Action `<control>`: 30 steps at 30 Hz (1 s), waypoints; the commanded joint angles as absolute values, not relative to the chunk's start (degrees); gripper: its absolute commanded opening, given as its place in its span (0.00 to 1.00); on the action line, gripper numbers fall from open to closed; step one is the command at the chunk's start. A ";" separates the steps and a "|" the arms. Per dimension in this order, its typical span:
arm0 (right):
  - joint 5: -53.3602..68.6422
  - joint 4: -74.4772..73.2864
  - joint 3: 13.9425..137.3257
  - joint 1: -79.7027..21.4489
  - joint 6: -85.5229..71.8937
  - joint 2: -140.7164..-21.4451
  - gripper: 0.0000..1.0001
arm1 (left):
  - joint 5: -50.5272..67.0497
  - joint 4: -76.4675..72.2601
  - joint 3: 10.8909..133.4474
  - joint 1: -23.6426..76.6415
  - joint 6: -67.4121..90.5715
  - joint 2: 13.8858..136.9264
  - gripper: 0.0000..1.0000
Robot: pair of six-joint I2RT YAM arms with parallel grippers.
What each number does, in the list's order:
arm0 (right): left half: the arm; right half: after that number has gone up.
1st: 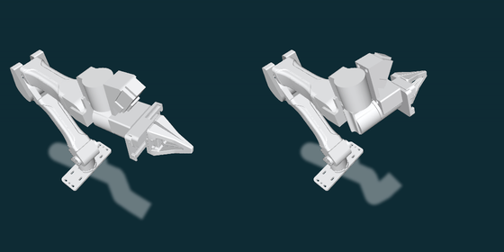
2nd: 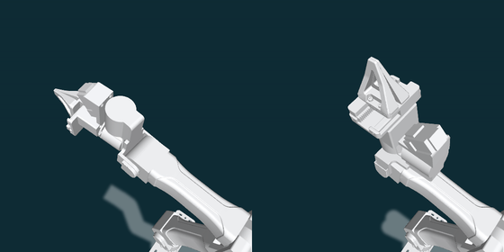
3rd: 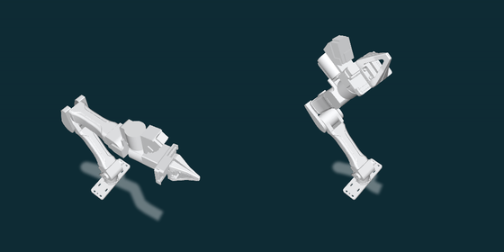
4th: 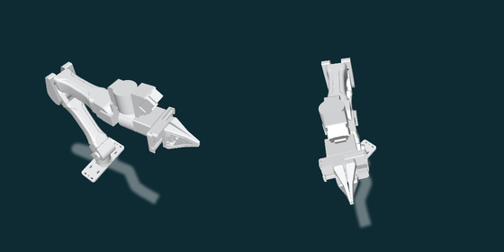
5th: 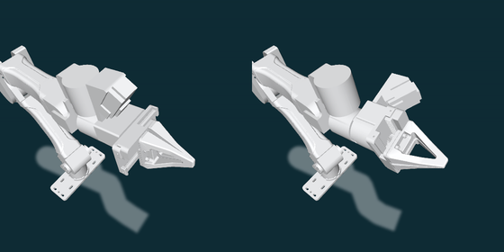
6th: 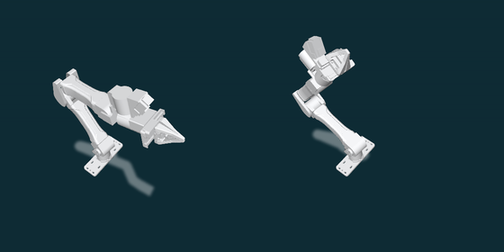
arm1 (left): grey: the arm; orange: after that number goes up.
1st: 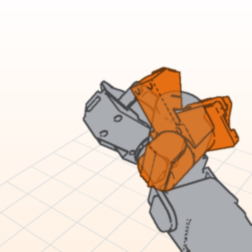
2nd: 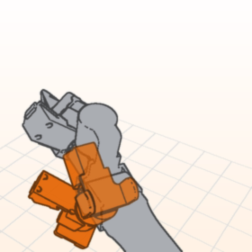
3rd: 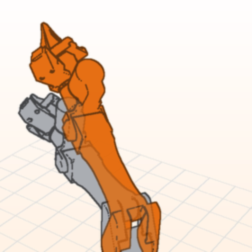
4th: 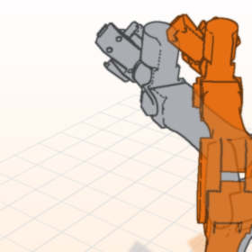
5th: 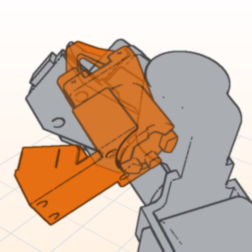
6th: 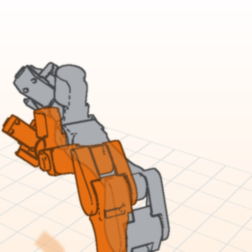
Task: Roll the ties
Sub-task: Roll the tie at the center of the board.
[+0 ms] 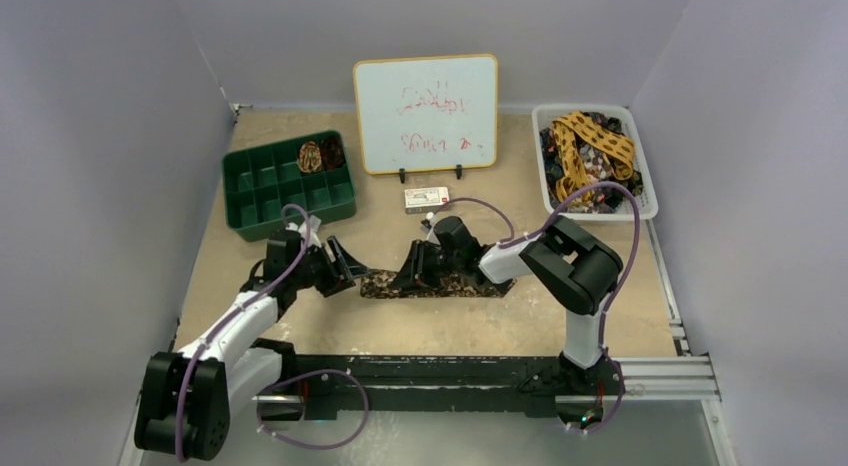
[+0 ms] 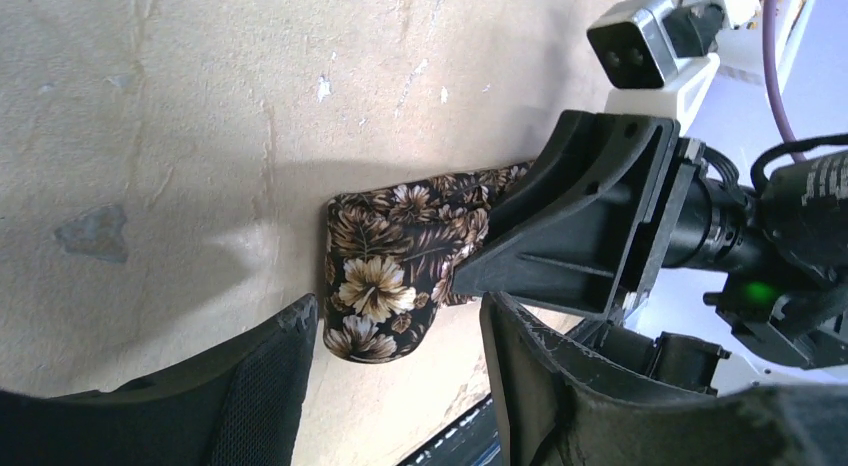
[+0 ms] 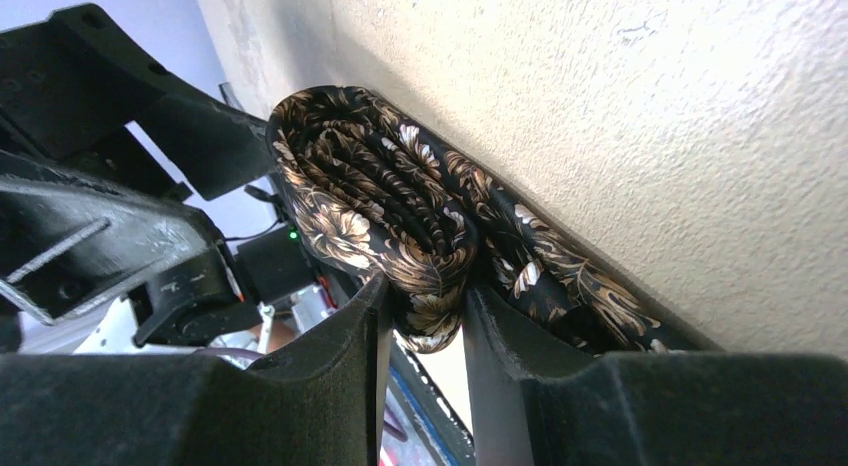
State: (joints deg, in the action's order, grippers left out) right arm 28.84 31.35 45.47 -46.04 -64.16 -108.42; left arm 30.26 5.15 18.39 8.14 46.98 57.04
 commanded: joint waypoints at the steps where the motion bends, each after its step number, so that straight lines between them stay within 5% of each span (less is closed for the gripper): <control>1: 31.15 34.88 44.44 -45.48 -66.50 -110.37 0.35 | 33.49 -1.19 15.53 7.65 46.18 56.59 0.59; 22: 32.99 36.29 44.30 -45.15 -68.19 -113.26 0.34 | 37.22 -17.05 13.90 7.65 44.03 70.90 0.56; 30: 33.40 36.10 45.35 -45.09 -67.39 -111.81 0.39 | 39.93 -23.10 12.01 7.65 45.38 74.69 0.37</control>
State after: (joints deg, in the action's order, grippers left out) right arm 33.30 38.50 45.10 -45.21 -68.60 -112.12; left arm 37.87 -18.46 13.30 7.88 45.56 73.84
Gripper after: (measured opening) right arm 0.370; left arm 0.413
